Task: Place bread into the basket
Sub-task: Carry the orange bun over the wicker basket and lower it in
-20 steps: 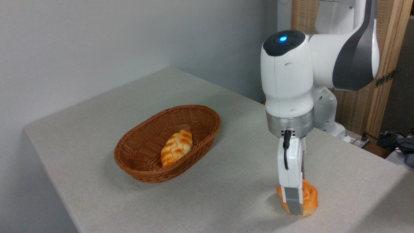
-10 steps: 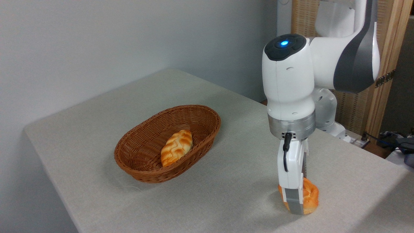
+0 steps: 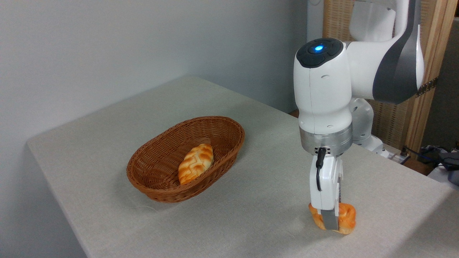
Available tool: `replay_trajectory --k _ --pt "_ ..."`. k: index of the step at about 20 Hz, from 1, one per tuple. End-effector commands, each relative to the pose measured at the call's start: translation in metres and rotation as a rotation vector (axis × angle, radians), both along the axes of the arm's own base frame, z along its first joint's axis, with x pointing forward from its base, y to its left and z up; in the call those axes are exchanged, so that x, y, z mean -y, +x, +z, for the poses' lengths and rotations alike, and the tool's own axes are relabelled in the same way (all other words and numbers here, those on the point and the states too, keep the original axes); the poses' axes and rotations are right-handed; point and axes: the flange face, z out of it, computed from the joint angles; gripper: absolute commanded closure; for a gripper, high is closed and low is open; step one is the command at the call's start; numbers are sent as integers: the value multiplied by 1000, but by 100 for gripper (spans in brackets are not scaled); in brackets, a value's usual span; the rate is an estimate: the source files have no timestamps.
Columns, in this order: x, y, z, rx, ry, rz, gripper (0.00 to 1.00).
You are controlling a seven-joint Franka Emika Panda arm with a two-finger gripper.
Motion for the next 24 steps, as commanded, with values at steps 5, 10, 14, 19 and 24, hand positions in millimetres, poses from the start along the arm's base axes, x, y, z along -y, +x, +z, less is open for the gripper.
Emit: replay_trajectory --k 5,10,14,19,24 --pt "18 1 19 60 -113 204 67" --pt "79 30 65 54 -198 523 66" --pt "146 48 107 -11 -251 742 66" --pt "236 59 101 -85 -243 954 66" --pt "291 60 75 -142 -161 1026 47"
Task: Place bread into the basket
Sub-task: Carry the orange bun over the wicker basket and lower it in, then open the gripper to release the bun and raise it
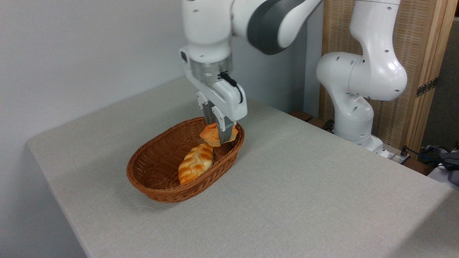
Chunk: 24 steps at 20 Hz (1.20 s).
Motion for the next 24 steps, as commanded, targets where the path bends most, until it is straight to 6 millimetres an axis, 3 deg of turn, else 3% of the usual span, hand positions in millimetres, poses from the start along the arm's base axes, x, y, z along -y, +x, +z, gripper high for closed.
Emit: replay_trajectory --k 1,3,4,15,18,22,24 --pt "21 5 -12 -55 2 62 36" --pt "28 6 -15 -47 14 50 6" --pt "33 7 -18 -47 20 39 0" --pt "34 10 -15 -26 13 36 0" --pt "40 18 12 31 5 28 0" --pt "48 36 80 170 -19 16 0" --pt "49 43 98 210 -1 3 0"
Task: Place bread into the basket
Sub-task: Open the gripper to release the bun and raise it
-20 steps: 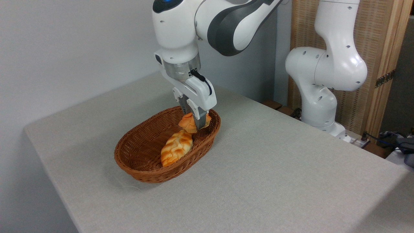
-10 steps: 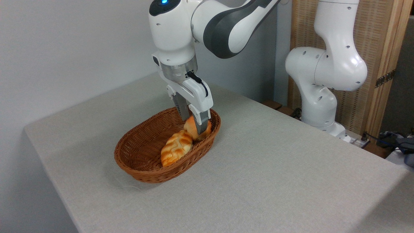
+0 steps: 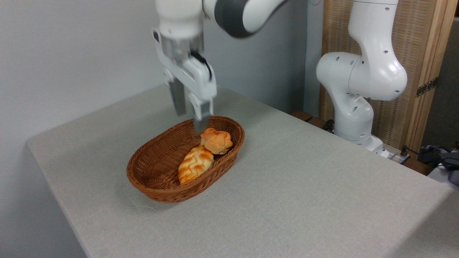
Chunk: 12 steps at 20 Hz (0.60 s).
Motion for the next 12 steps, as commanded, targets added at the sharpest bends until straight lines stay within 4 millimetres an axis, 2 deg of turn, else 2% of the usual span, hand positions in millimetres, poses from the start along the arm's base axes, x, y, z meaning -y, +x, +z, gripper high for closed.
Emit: replay_trajectory --k 1,5,8,12 --pt "5 13 40 74 39 -19 0" --pt "-5 15 53 0 72 -24 0" --pt "-20 24 73 -41 176 -42 0" --pt "-78 31 98 -27 165 58 0"
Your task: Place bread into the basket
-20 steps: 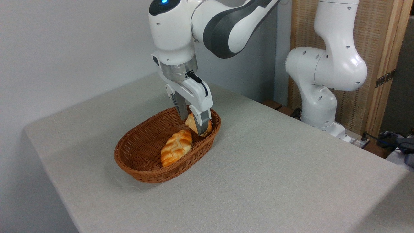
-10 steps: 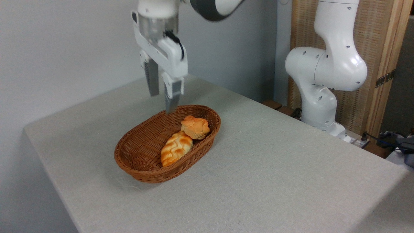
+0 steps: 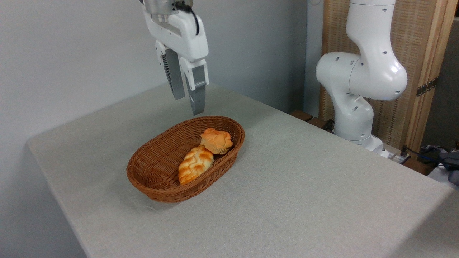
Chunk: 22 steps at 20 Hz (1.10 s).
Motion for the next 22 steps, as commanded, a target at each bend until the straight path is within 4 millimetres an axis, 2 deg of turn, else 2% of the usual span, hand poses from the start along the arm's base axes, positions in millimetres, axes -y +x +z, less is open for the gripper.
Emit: replay_trajectory --k 1,3,5,7,10,13,19,20,22 --pt "-52 9 22 8 -5 91 0" --pt "-71 11 28 21 -10 123 0" --pt "-75 13 27 18 -15 126 0" --pt "-60 18 17 1 7 100 0" --pt "-21 23 5 -17 63 37 0" --pt "-4 23 1 -21 73 29 0" --pt "-13 29 8 -1 114 29 0" --pt "-19 31 8 0 115 37 0" --pt "-27 38 18 22 103 56 0"
